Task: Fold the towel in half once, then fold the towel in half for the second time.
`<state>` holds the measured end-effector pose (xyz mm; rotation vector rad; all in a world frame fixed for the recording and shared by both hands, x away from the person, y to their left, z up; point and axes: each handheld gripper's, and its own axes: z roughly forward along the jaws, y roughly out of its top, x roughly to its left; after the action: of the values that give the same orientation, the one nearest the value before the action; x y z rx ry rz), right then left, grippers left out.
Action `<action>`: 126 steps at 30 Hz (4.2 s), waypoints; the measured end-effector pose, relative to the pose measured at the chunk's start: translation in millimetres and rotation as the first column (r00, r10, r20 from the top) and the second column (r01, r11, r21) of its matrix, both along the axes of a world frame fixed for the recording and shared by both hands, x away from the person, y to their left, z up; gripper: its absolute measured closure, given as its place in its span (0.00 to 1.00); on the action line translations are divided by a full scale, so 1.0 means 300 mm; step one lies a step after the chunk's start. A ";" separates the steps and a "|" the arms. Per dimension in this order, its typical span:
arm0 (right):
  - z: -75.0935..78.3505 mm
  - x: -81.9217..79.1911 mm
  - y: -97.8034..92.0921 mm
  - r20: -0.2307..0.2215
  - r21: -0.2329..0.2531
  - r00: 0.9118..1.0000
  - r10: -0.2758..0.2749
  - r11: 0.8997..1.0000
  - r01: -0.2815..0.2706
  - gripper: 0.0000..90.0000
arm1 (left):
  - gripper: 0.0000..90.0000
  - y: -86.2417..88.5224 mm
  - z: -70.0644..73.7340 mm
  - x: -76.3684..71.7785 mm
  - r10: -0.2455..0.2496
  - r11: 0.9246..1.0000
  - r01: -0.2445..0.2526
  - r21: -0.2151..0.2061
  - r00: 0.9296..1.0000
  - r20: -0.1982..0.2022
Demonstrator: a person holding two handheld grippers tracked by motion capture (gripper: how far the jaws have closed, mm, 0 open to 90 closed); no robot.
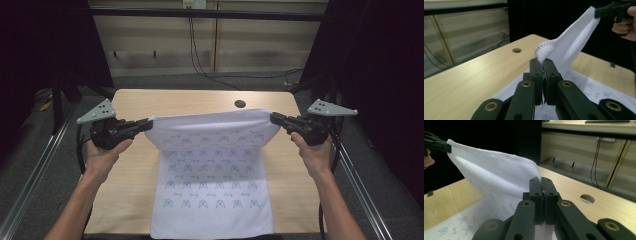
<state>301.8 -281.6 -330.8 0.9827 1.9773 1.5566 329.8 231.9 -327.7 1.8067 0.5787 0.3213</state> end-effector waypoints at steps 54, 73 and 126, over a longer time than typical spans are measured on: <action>-0.461 -0.044 0.071 -0.404 -0.187 0.911 0.080 0.968 -0.168 0.73 | 0.77 -0.038 -0.523 0.072 -0.040 0.982 0.110 0.153 0.914 -0.403; -0.556 0.006 0.083 -0.437 -0.286 0.899 -0.011 0.950 -0.128 0.72 | 0.81 -0.112 -0.574 0.089 0.007 0.959 0.108 0.261 0.916 -0.402; -0.549 0.108 -0.037 -0.479 -0.264 0.877 -0.036 0.959 -0.105 0.74 | 0.55 -0.093 -0.557 0.208 0.041 0.965 0.067 0.253 0.916 -0.398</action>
<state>334.2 -292.6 -495.6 1.3075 2.4772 1.0605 392.3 204.0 -494.8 2.1522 0.8411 0.0103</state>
